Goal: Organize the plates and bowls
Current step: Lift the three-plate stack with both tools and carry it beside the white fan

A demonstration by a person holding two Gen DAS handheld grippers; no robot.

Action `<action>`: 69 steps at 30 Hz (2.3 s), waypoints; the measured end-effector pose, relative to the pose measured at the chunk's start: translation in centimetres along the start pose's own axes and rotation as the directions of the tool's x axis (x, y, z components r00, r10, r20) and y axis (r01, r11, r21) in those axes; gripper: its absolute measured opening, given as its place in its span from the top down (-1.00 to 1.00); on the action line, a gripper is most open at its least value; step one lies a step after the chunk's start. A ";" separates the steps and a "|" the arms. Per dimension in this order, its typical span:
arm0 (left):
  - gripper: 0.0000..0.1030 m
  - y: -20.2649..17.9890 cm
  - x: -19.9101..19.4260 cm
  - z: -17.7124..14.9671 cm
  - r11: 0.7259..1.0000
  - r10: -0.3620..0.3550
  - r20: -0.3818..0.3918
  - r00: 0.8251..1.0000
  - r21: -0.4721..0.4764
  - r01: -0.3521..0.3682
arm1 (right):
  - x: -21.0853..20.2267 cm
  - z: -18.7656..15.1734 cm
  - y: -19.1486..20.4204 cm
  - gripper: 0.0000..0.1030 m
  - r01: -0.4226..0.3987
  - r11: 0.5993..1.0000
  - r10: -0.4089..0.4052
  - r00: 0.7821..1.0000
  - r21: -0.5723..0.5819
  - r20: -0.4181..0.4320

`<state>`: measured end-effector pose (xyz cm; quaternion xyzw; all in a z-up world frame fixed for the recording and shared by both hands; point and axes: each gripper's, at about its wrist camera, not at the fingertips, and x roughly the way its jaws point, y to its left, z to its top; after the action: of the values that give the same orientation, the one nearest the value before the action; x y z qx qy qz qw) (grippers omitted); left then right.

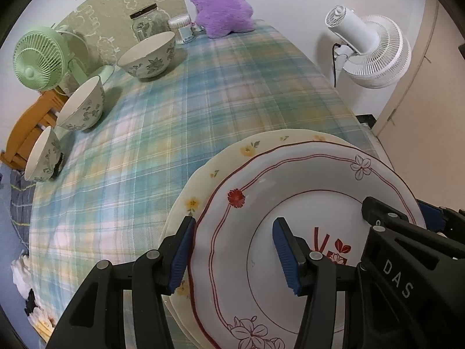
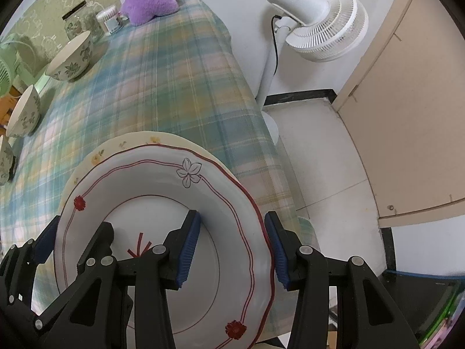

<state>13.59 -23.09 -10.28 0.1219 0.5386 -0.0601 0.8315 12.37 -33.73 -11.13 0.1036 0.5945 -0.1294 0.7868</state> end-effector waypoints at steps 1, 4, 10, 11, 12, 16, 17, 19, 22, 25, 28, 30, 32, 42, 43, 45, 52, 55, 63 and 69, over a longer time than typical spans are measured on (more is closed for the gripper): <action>-0.07 -0.1 0.0 0.0 1.000 0.005 0.003 1.000 -0.004 -0.005 | 0.0 0.0 -0.1 0.03 -0.003 1.000 0.003 1.000 -0.002 0.000; -0.08 -0.1 0.0 -0.1 1.000 0.014 0.006 1.000 -0.015 -0.014 | 0.1 0.2 -0.1 0.03 -0.009 1.000 0.009 1.000 -0.011 0.004; -0.12 -0.2 0.1 0.0 0.999 0.016 -0.005 1.000 -0.030 -0.016 | -0.3 0.3 -0.3 0.03 -0.018 0.998 0.019 1.000 -0.057 0.009; -0.12 -0.1 0.1 0.0 0.999 0.014 -0.006 1.000 -0.035 -0.014 | -0.6 0.2 -0.3 0.03 -0.033 0.997 0.034 0.999 -0.065 0.017; -0.12 -0.1 0.1 0.0 0.999 0.013 -0.002 1.000 -0.037 -0.013 | -1.0 0.1 -0.3 0.05 -0.023 0.997 0.025 0.999 -0.074 0.027; -0.12 0.1 0.0 0.1 0.998 0.016 -0.007 1.000 -0.066 -0.016 | -1.4 0.1 0.1 0.41 -0.031 0.992 0.036 0.999 -0.125 0.037; -0.12 0.2 0.0 0.1 0.997 0.016 -0.007 1.000 -0.075 -0.016 | -1.4 0.1 0.3 0.41 -0.026 0.990 0.032 0.999 -0.139 0.038; -0.16 0.6 -0.1 0.2 0.996 0.013 -0.007 1.000 -0.092 -0.014 | -1.3 0.3 0.4 0.41 -0.036 0.989 0.042 0.998 -0.145 0.037; -0.16 0.8 -0.4 0.2 0.994 0.018 -0.003 1.000 -0.108 -0.019 | -1.2 0.7 0.8 0.40 -0.043 0.985 0.049 0.998 -0.168 0.036; -0.18 1.2 -0.4 0.2 0.991 0.025 -0.010 1.000 -0.132 -0.026 | -0.9 1.2 1.1 0.40 -0.063 0.979 0.069 0.997 -0.192 0.026; -0.23 1.4 -0.5 0.1 0.989 0.024 -0.022 0.999 -0.147 -0.027 | -0.8 1.4 1.5 0.41 -0.075 0.974 0.082 0.996 -0.215 0.023; -0.30 1.5 -0.7 -0.1 0.987 0.024 -0.019 1.000 -0.160 -0.027 | -0.8 1.5 1.5 0.41 -0.077 0.972 0.084 0.996 -0.222 0.025; -0.37 1.7 -1.0 -0.2 0.984 0.015 -0.014 1.000 -0.177 -0.017 | -0.8 1.4 1.5 0.41 -0.072 0.971 0.081 0.996 -0.230 0.026; -0.65 4.4 -2.7 -1.6 0.969 0.019 -0.023 1.000 -0.247 -0.024 | -1.8 0.9 1.0 -0.33 -0.096 0.968 0.110 0.993 -0.230 0.047; -0.66 4.6 -3.0 -1.7 0.969 0.018 -0.017 1.000 -0.246 -0.022 | -2.0 0.9 1.1 -0.36 -0.098 0.968 0.112 0.992 -0.231 0.050; -0.66 5.1 -3.6 -1.9 0.968 0.017 -0.004 1.000 -0.252 -0.018 | -2.6 0.8 1.5 -0.38 -0.100 0.966 0.117 0.991 -0.238 0.060; -0.70 8.0 -4.4 -2.5 0.959 -0.009 0.002 1.000 -0.284 0.009 | -4.4 0.3 3.8 -0.38 -0.086 0.963 0.114 0.988 -0.257 0.100; -0.70 9.6 -5.0 -2.6 0.962 -0.022 0.020 1.000 -0.271 0.027 | -5.0 -0.2 5.2 -0.38 -0.077 0.967 0.106 0.989 -0.242 0.106; -0.70 14.7 -6.4 -2.8 0.972 -0.057 0.080 0.995 -0.225 0.073 | -7.4 -1.8 9.7 -0.40 -0.036 0.982 0.065 0.986 -0.183 0.153; -0.70 19.6 -7.1 -3.1 0.974 -0.063 0.107 0.992 -0.212 0.085 | -9.3 -2.7 14.1 -0.40 -0.038 0.986 0.067 0.980 -0.160 0.185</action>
<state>12.49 -3.59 -2.34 0.0075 0.5040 -0.0381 0.8628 12.15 -18.78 -2.78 0.0449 0.5222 -0.0711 0.8487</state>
